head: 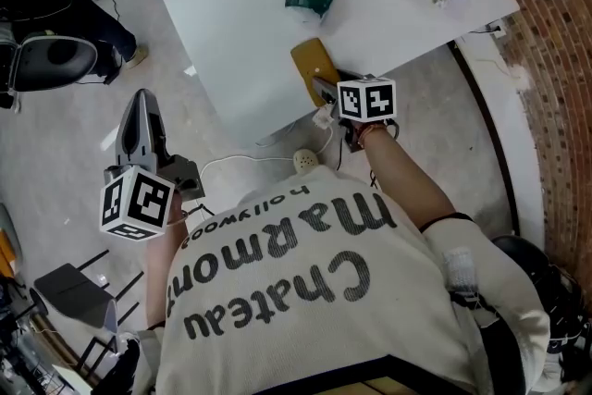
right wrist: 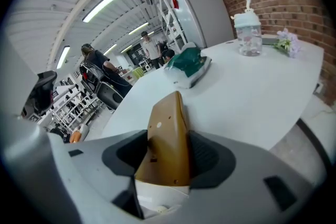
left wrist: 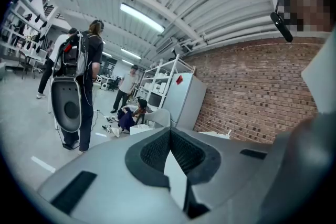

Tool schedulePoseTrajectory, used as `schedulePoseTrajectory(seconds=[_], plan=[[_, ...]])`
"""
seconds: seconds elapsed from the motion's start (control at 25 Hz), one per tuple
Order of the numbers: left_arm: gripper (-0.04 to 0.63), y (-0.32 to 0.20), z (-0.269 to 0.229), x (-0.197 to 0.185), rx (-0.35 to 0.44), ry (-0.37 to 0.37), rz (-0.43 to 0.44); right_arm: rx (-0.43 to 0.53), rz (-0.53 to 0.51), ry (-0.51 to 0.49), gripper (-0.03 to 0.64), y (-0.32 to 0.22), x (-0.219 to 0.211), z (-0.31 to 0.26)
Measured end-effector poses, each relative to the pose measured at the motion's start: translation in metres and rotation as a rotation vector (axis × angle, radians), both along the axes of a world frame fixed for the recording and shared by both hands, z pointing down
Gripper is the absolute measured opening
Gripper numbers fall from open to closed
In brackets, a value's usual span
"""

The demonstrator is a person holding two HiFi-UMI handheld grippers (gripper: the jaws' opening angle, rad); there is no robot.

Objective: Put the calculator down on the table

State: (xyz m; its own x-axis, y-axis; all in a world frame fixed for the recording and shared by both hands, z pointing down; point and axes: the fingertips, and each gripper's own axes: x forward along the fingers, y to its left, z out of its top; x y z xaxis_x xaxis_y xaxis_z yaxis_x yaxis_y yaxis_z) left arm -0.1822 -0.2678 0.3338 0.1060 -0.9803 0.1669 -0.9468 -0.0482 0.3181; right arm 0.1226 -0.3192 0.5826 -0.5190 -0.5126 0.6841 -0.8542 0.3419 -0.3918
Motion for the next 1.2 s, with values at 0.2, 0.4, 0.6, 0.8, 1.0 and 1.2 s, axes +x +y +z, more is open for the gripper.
schedulePoseTrajectory(seconds=[0.2,0.4,0.6,0.8,1.0,1.2], plan=[[0.003,0.0003,-0.0022,-0.0008,0.001,-0.001,0.000,0.005,0.002,0.009,0.258,0.0002,0.0007,-0.0012],[0.003,0.0029,0.0008,-0.0016,0.003,0.000,-0.005,0.011,0.002,0.013,0.259,0.0002,0.0006,0.0010],[0.003,0.0049,-0.0014,-0.0025,0.004,0.001,-0.009,0.014,0.007,0.029,0.265,0.0004,0.0023,-0.0007],[0.003,0.0045,-0.0004,-0.0033,0.003,0.004,-0.011,0.016,0.014,0.042,0.270,-0.0012,0.0034,-0.0001],[0.003,0.0049,0.0005,-0.0031,0.006,0.005,-0.012,0.013,0.018,0.053,0.273,-0.0011,0.0045,0.0012],[0.003,0.0057,-0.0009,-0.0056,0.007,0.007,-0.014,0.014,0.022,0.056,0.275,-0.0003,0.0038,0.0004]])
